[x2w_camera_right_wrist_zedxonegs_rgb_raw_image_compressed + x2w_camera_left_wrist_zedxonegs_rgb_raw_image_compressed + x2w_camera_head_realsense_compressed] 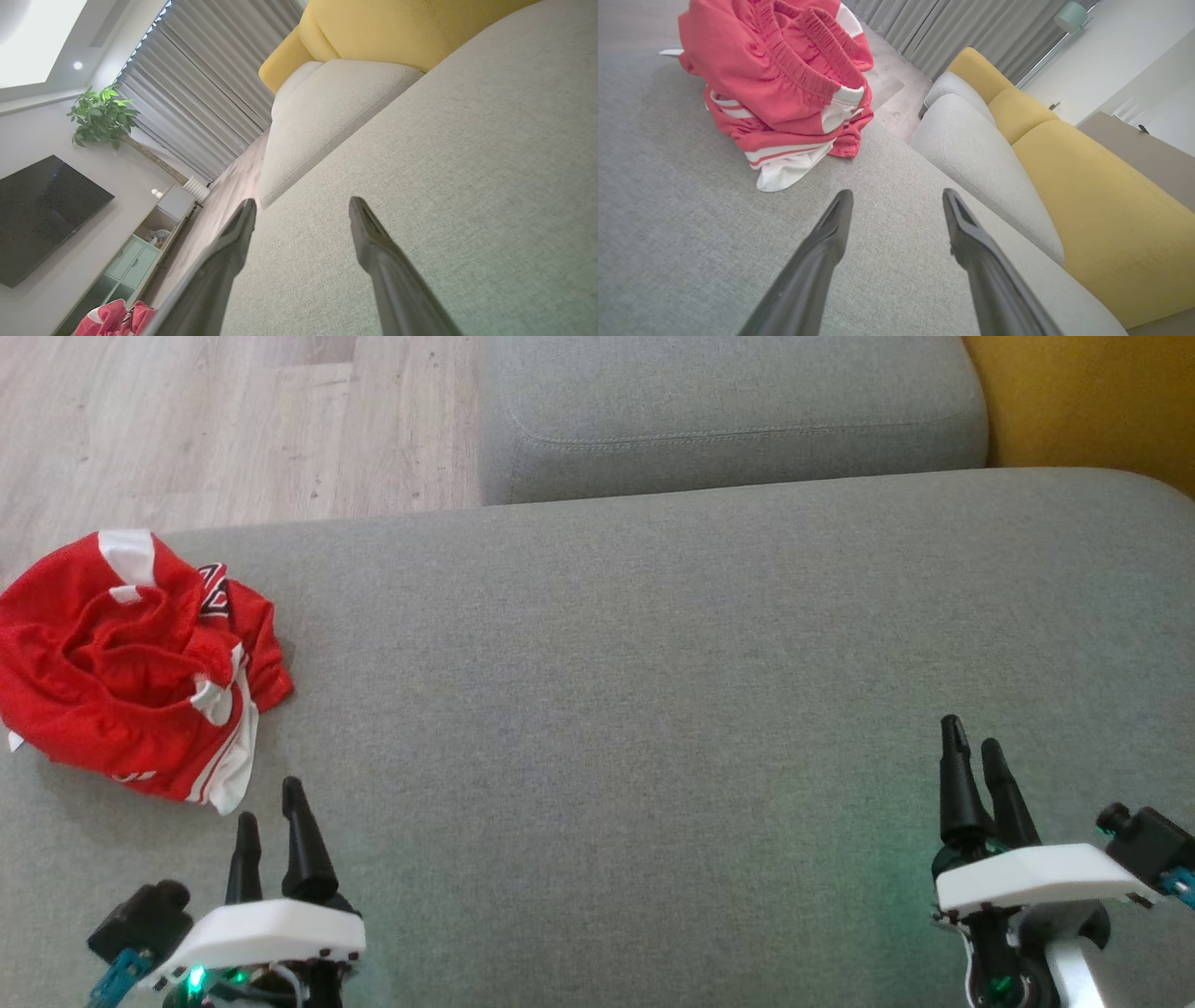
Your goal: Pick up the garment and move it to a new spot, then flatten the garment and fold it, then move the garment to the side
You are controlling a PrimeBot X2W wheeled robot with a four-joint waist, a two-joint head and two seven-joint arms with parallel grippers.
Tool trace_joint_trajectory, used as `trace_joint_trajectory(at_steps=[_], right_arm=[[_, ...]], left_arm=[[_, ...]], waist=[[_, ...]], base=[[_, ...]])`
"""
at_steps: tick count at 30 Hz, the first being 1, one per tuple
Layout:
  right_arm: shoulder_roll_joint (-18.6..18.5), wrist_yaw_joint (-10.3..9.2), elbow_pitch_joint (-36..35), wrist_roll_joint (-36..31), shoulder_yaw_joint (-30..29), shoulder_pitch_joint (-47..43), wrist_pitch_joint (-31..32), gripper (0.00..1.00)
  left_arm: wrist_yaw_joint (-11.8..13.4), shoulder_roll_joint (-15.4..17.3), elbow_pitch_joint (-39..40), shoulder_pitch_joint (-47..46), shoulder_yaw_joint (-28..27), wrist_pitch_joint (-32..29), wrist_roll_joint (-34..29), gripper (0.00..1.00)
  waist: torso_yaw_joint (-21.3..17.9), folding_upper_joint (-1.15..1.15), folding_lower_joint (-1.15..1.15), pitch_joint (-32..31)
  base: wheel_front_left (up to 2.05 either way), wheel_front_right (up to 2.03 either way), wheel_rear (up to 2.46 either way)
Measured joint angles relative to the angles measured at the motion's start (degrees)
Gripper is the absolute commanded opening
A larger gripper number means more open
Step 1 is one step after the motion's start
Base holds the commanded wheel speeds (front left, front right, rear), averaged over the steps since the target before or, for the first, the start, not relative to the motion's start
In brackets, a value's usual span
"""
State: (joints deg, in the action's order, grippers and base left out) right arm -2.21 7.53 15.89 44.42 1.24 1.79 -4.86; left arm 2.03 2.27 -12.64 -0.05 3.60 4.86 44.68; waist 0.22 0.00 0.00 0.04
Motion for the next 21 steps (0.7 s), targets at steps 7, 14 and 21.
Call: trace_joint_trajectory(at_steps=[7, 14, 21], right_arm=[[-0.01, 0.00, -0.46, -5.08, 1.03, 0.00, -1.22, 1.00], [-0.02, 0.00, -0.79, -10.04, 2.18, 0.01, -2.31, 1.00], [-0.04, 0.00, -1.07, -15.06, 2.86, 0.06, -3.46, 1.00]], left_arm=[[0.56, 0.01, 0.48, 0.03, 0.71, 1.02, -5.05, 1.00], [1.52, 0.02, 0.94, 0.03, 1.48, 2.35, -10.15, 1.00], [2.33, 0.03, 1.56, 0.04, 2.03, 3.52, -15.48, 1.00]], waist=[[0.04, 0.00, 0.00, -0.20], [-0.08, 0.00, 0.00, -0.45], [-0.14, 0.00, 0.00, -0.40]], base=[[0.00, 0.00, 0.00], [0.00, 0.00, 0.00], [0.00, 0.00, 0.00]])
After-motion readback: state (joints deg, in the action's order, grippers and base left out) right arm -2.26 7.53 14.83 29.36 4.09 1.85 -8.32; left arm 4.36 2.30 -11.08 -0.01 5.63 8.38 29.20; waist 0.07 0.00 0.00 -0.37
